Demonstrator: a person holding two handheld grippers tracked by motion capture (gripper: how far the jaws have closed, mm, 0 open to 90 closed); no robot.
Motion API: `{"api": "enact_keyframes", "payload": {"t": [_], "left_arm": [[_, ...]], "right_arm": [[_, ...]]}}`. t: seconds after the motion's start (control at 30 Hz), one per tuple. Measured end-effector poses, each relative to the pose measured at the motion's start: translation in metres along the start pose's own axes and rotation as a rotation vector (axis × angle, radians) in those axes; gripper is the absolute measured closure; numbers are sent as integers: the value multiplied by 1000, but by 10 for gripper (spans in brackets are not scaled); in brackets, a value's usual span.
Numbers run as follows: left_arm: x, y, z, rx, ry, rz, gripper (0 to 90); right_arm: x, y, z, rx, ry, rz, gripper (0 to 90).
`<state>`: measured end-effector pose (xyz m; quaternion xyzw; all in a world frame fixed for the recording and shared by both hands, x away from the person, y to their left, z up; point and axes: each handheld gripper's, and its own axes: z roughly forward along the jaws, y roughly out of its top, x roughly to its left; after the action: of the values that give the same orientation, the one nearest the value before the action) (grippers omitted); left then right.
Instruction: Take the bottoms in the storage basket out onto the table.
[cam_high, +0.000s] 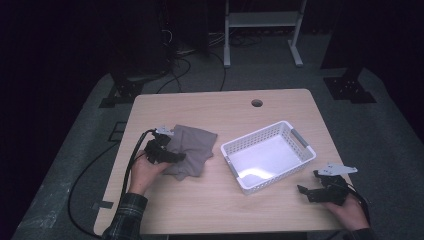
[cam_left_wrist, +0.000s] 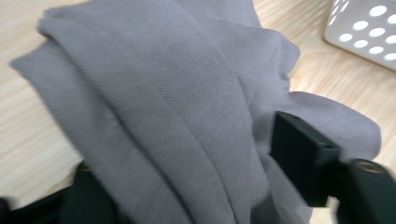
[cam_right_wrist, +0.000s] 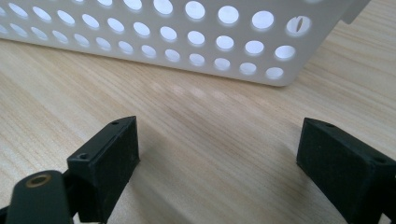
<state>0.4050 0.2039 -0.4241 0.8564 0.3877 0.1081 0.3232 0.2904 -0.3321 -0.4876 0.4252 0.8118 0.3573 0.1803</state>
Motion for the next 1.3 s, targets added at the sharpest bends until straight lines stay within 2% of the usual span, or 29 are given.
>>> {"api": "enact_keyframes", "payload": {"t": [0.03, 0.2, 0.33, 0.4, 0.43, 0.6, 0.7, 0.9, 1.07, 1.2, 1.3], "left_arm": [[0, 0, -1, -6, 5, 1, 188], [1, -2, -9, -16, 28, -5, 104], [0, -7, -18, -19, 74, -11, 27], [0, -11, -23, -11, 129, -14, 16], [1, -13, -27, -11, 141, -17, 0], [1, -26, -48, -86, 117, -49, 0], [-2, -34, -57, -89, 117, -37, 0], [-14, -56, -64, -46, 134, -6, 0], [-27, -74, -66, -14, 138, 4, 0], [-37, -85, -63, 11, 114, 4, 0], [-45, -95, -56, 60, 105, 15, 0]], "right_arm": [[0, 0, 0, 0, 0, 0, 115], [0, 0, 0, 0, 0, 0, 115], [0, 0, 0, 0, 0, 1, 115], [0, 0, 0, 0, 0, 0, 115], [0, 0, 0, 0, 0, 0, 115], [0, 0, 0, 0, 0, 0, 115], [0, 0, 0, 1, 0, 0, 115], [0, 0, 0, 1, 0, 1, 115], [0, 0, 0, 1, 0, 0, 115], [0, 0, 0, 0, 0, 1, 115], [0, 0, 0, 0, 0, 1, 115]]}}
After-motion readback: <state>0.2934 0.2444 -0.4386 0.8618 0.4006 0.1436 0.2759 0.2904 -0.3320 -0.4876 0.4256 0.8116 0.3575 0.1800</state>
